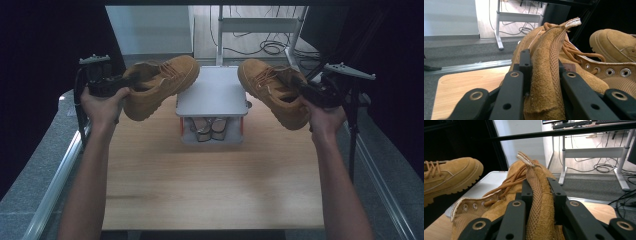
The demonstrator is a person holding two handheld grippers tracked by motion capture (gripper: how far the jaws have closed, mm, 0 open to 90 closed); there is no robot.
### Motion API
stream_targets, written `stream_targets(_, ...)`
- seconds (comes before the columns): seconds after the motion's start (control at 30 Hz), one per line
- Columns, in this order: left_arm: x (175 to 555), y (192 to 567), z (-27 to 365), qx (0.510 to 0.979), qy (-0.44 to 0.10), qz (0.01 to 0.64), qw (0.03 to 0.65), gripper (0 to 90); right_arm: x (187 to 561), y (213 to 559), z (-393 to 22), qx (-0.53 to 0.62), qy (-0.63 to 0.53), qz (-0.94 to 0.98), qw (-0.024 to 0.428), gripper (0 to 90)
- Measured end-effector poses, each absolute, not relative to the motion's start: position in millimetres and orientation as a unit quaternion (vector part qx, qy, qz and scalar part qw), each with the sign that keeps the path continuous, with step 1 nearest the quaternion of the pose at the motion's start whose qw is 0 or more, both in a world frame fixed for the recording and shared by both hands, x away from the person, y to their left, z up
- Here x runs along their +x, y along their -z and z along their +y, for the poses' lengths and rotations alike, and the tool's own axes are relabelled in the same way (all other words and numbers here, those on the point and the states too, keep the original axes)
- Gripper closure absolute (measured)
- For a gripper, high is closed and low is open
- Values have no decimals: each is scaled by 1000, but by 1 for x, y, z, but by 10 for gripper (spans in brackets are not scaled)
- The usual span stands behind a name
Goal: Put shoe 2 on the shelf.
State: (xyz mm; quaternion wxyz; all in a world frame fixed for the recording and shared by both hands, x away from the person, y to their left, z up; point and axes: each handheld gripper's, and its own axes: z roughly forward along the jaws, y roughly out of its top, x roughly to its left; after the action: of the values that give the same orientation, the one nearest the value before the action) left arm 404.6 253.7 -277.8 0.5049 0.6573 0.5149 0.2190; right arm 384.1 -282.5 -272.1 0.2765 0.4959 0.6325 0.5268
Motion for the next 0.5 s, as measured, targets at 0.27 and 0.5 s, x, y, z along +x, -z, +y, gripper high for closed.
stream_targets(0.27,416,279,242,657,-211,517,506,781,395,272,-269,498,-536,625,270,780)
stream_targets(0.5,426,281,233,657,-195,523,507,780,404,272,-257,504,-540,620,264,778)
